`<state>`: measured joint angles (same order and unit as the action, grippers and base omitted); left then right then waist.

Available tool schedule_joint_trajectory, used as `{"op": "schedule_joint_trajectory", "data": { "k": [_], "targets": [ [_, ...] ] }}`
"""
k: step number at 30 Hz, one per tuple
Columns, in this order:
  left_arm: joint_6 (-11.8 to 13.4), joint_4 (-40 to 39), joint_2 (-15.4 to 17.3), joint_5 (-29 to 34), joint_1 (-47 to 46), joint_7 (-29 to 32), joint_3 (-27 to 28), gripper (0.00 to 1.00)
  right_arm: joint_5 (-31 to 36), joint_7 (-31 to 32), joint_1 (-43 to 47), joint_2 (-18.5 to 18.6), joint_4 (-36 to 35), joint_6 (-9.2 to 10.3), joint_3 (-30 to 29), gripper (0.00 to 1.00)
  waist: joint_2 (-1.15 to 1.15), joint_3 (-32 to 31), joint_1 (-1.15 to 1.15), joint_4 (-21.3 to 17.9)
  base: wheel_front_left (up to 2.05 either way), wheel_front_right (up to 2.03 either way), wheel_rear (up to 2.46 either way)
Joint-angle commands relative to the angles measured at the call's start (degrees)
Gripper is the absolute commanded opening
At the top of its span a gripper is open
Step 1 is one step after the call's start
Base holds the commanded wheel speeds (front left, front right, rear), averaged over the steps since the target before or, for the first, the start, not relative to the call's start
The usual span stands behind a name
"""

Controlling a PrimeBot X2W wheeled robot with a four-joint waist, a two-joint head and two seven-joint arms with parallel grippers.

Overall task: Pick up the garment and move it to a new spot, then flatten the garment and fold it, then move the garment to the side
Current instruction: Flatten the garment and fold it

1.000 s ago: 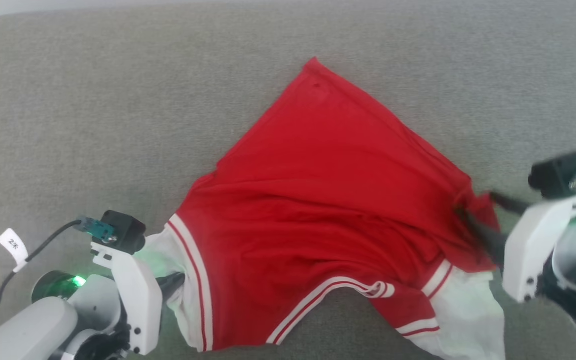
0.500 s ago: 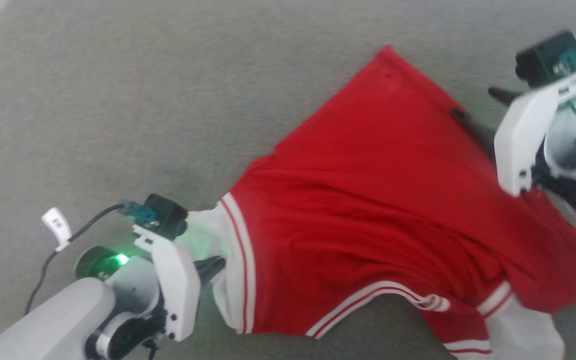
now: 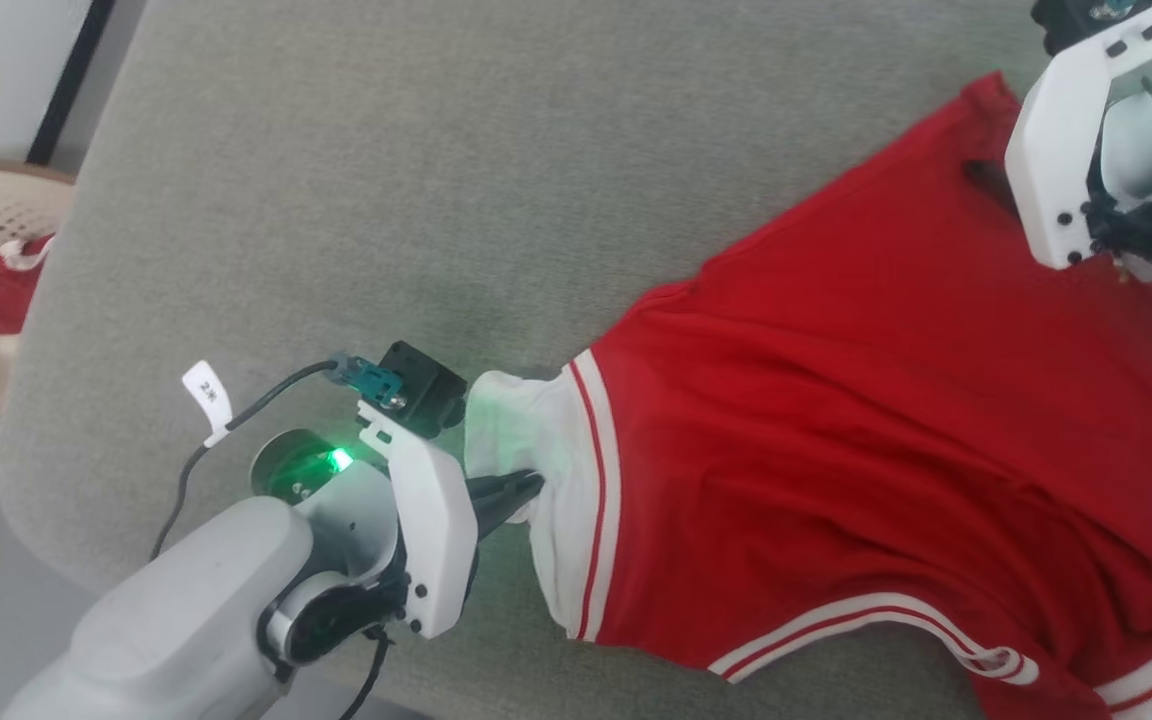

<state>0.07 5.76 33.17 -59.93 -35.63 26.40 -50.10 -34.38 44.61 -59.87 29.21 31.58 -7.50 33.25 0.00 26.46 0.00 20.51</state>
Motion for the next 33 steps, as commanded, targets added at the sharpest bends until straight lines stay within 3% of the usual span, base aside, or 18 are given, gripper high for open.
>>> {"op": "schedule_joint_trajectory", "data": {
  "k": [1, 8, 9, 10, 18, 27, 33],
  "targets": [
    [-0.23, 1.48, -0.46, 0.49, -0.55, -0.13, -0.45, 0.0, -0.72, 1.17, -0.65, 0.15, 2.25, 0.02, 1.59, 1.0, 0.0, 1.1, 0.0, 1.51, 0.0, 0.0, 0.0],
    [-1.76, 5.2, -2.18, 0.21, -1.61, -0.95, -0.79, 0.0, -5.99, 7.97, 0.82, -1.38, 12.44, 0.01, 8.28, 1.0, 0.0, 1.66, 0.0, 2.38, 0.0, 0.0, 0.0],
    [-1.98, 5.66, -2.27, 0.12, -1.71, -0.99, -0.71, 0.0, -6.79, 8.75, 0.85, -1.37, 13.1, 0.0, 8.92, 0.42, 0.0, 1.66, 0.0, 2.35, 0.0, 0.0, 0.0],
    [-2.09, 6.09, -2.32, 0.07, -1.8, -1.03, -0.64, 0.0, -7.25, 8.99, 0.61, -1.27, 13.54, 0.0, 9.29, 0.0, 0.0, 1.61, 0.0, 2.25, 0.0, 0.0, 0.0],
    [-0.65, 7.5, -0.03, -0.68, -3.95, -0.51, 1.73, 0.0, -9.29, 3.49, -4.24, -0.45, 11.44, 0.05, 10.56, 0.0, 0.0, -0.37, 0.0, -1.04, 0.0, 0.0, 0.0],
    [3.82, 4.81, 7.39, 0.96, -11.12, 2.7, 6.81, 0.0, -12.91, -2.21, -7.42, 1.37, 4.54, 0.04, 12.43, 0.0, 0.0, -4.87, 0.0, -7.67, 0.0, 0.0, 0.0],
    [5.32, 4.2, 11.44, 2.59, -17.93, 5.4, 9.33, 0.0, -15.1, -5.03, -7.97, 3.81, -0.53, 0.04, 12.32, 0.0, 0.0, -8.51, 0.0, -11.72, 0.0, 0.0, 0.0]
  ]
}}
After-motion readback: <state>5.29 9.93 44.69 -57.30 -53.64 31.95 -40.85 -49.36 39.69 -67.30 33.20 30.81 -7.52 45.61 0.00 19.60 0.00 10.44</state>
